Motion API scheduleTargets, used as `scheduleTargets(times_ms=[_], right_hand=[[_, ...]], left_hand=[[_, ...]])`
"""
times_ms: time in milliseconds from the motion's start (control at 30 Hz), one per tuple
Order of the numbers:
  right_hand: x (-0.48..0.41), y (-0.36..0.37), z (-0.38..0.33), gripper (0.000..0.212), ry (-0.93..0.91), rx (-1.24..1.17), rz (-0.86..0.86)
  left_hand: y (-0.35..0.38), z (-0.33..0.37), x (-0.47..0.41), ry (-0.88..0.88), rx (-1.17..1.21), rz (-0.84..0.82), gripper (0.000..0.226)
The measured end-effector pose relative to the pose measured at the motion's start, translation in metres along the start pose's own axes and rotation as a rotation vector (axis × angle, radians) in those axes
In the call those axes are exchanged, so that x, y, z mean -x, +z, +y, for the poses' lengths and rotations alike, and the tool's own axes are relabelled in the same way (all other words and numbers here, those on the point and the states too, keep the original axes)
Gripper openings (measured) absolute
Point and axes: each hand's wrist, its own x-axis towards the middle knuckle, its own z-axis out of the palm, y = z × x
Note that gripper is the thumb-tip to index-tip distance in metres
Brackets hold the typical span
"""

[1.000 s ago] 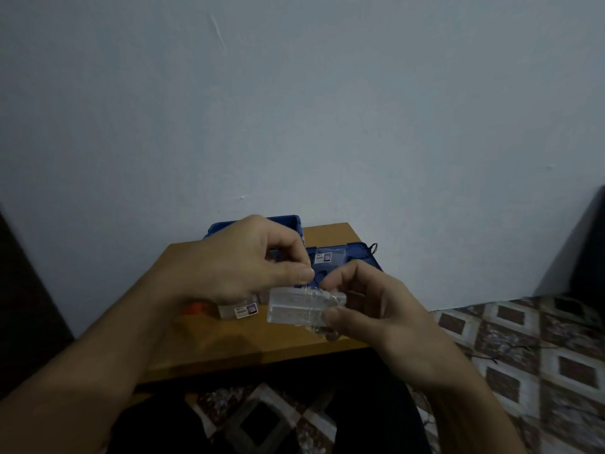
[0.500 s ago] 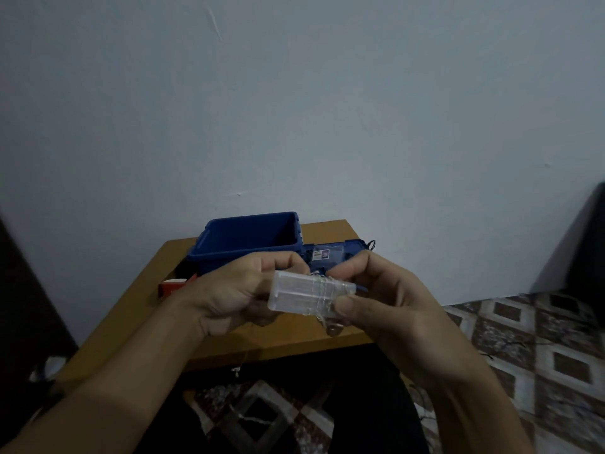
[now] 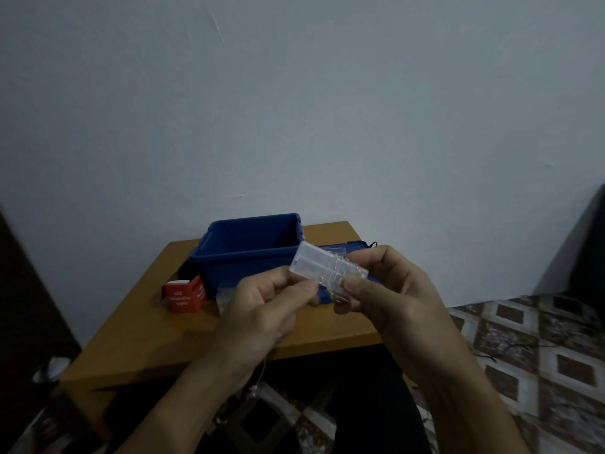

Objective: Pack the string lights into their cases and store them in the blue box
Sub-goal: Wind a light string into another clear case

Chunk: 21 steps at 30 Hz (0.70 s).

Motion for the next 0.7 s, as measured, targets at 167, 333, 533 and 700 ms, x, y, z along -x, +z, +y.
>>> scheduleTargets(times_ms=[167,333,533,700], right_hand=[[0.001,0.003,0.000,0.027,-0.030,0.034,-0.010],[0.003,0.004,-0.003,0.032,-0.057,0.067,-0.046],[0.004,0.003,-0.004,0.032,-0.055,0.117,-0.095],[0.004,0.001,-0.004,0.032,-0.036,0.139,-0.123]], left_hand=[[0.003,-0.002,0.006,0.022,0.000,0.066,0.034],[0.010,0.000,0.007,0.060,-0.062,0.134,0.036],[0.013,0.004,0.008,0.122,-0.171,0.169,0.034],[0.013,0.005,0.008,0.157,-0.235,0.155,0.041]])
